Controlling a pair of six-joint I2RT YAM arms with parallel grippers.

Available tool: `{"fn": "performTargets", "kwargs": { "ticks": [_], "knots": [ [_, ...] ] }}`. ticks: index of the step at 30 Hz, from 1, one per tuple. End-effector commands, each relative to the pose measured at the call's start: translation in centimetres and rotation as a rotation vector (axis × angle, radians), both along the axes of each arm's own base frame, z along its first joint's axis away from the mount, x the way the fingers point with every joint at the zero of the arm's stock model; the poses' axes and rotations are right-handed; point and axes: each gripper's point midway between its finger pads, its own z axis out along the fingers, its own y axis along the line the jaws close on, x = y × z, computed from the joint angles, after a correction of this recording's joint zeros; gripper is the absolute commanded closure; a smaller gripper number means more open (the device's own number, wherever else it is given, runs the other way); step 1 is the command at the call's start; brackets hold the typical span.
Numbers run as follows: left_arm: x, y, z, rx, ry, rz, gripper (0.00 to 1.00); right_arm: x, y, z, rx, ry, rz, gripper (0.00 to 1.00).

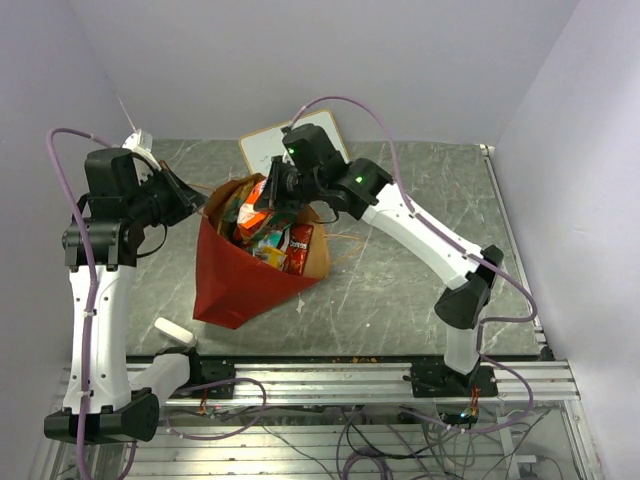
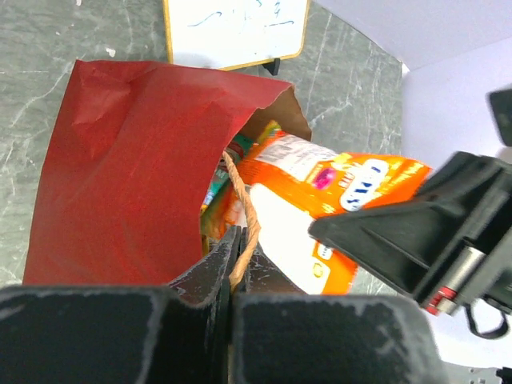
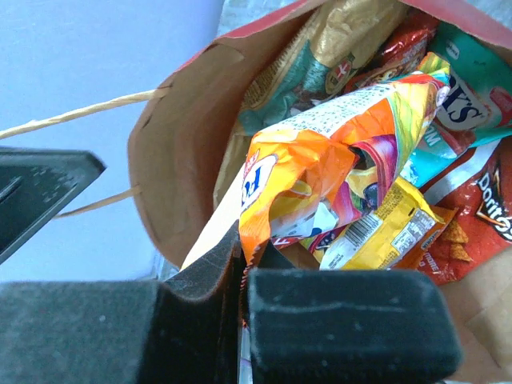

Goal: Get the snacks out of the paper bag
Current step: Take out the snack from the paper bag, then place the snack at the center of the board.

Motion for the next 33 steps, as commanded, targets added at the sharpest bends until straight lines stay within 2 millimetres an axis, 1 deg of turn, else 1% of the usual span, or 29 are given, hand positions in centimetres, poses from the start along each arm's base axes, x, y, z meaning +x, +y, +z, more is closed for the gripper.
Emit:
{"fn": "performTargets", "kwargs": {
  "ticks": [1, 4, 6, 10, 12, 14, 17, 18, 19, 20, 23, 27, 28, 30, 32, 33],
  "knots": [
    [0.2, 0.5, 1.5, 0.019, -0.046, 0.015, 0.93, -0.3, -2.2, 6.1, 0.056, -0.161, 0.008, 1.0],
    [0.4, 0.6, 1.4, 0.024, -0.046, 0.024, 0.93, -0.9, -3.7, 8.3, 0.073, -0.246, 0.042, 1.0],
    [0.5, 0.8, 1.3, 0.033, -0.044, 0.032, 0.93, -0.7, -5.3, 9.3, 0.052, -0.302, 0.023, 1.0],
    [0.5, 1.1, 1.1, 0.049, -0.035, 0.042, 0.93, 1.2, -10.2, 10.3, -0.029, -0.383, -0.081, 1.0],
    [0.5, 1.2, 0.9, 0.052, -0.03, 0.043, 0.93, 2.9, -13.7, 10.0, -0.074, -0.392, -0.155, 1.0],
    [0.6, 1.3, 0.7, 0.055, -0.025, 0.046, 0.93, 4.8, -17.8, 9.0, -0.108, -0.366, -0.237, 1.0],
    [0.6, 1.3, 0.5, 0.061, -0.018, 0.046, 0.93, 7.4, -23.7, 6.6, -0.154, -0.316, -0.351, 1.0],
    [0.7, 1.4, 0.5, 0.064, -0.017, 0.048, 0.93, 8.2, -25.4, 5.7, -0.171, -0.303, -0.382, 1.0],
    [0.7, 1.4, 0.5, 0.068, -0.014, 0.048, 0.93, 9.1, -27.3, 4.2, -0.197, -0.278, -0.417, 1.0],
    [0.7, 1.5, 0.4, 0.072, -0.013, 0.049, 0.93, 9.7, -28.0, 3.5, -0.207, -0.274, -0.427, 1.0],
    [0.9, 1.5, 0.6, 0.078, -0.01, 0.047, 0.93, 12.2, -31.4, 0.1, -0.207, -0.205, -0.496, 1.0],
    [1.0, 1.4, 0.2, 0.07, 0.0, 0.044, 0.93, 16.5, -34.3, -5.1, -0.15, -0.088, -0.568, 1.0],
    [1.0, 1.4, 0.1, 0.066, 0.003, 0.043, 0.93, 17.5, -34.5, -6.2, -0.124, -0.063, -0.575, 1.0],
    [1.0, 1.3, 0.0, 0.062, 0.009, 0.041, 0.93, 19.6, -34.1, -7.6, -0.056, -0.021, -0.562, 1.0],
    [1.1, 1.2, -0.2, 0.057, 0.011, 0.037, 0.93, 21.9, -33.6, -8.8, -0.016, 0.0, -0.552, 1.0],
    [1.1, 1.2, -0.2, 0.055, 0.011, 0.036, 0.93, 22.9, -33.4, -9.0, -0.002, 0.011, -0.548, 1.0]
  ]
}}
